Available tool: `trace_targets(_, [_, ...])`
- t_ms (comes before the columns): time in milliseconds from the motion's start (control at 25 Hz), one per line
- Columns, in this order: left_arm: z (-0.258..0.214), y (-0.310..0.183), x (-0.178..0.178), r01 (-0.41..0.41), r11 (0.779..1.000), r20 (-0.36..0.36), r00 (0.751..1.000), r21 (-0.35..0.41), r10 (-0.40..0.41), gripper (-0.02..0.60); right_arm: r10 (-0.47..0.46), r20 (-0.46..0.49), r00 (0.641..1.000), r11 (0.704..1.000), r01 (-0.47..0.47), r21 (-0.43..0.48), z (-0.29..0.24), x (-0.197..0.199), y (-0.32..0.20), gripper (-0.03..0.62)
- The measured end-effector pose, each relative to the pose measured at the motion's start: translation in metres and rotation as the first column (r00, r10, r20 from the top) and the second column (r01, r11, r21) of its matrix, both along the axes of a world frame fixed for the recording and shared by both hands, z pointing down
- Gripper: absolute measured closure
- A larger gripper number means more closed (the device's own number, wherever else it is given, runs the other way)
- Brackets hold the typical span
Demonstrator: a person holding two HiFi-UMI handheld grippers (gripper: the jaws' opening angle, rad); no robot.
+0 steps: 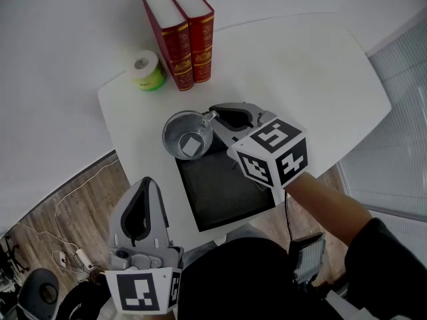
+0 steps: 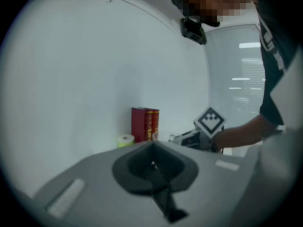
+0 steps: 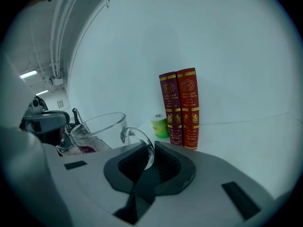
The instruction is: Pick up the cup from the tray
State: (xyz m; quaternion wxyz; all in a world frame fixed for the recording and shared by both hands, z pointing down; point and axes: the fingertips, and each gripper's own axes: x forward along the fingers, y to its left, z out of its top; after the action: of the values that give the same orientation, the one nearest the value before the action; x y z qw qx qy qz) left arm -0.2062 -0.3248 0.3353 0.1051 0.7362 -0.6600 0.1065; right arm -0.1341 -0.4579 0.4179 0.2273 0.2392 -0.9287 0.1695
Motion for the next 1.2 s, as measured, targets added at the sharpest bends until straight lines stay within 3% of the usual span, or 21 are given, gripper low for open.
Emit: trace_targets(1200, [-0.084, 0.017, 0.028, -0.042, 0.981, 0.071, 0.997, 0.191, 0.029, 0.58, -0.068, 0.133, 0.989, 0.996, 0.059, 0.071, -0.151, 0.053, 0.042, 0.548])
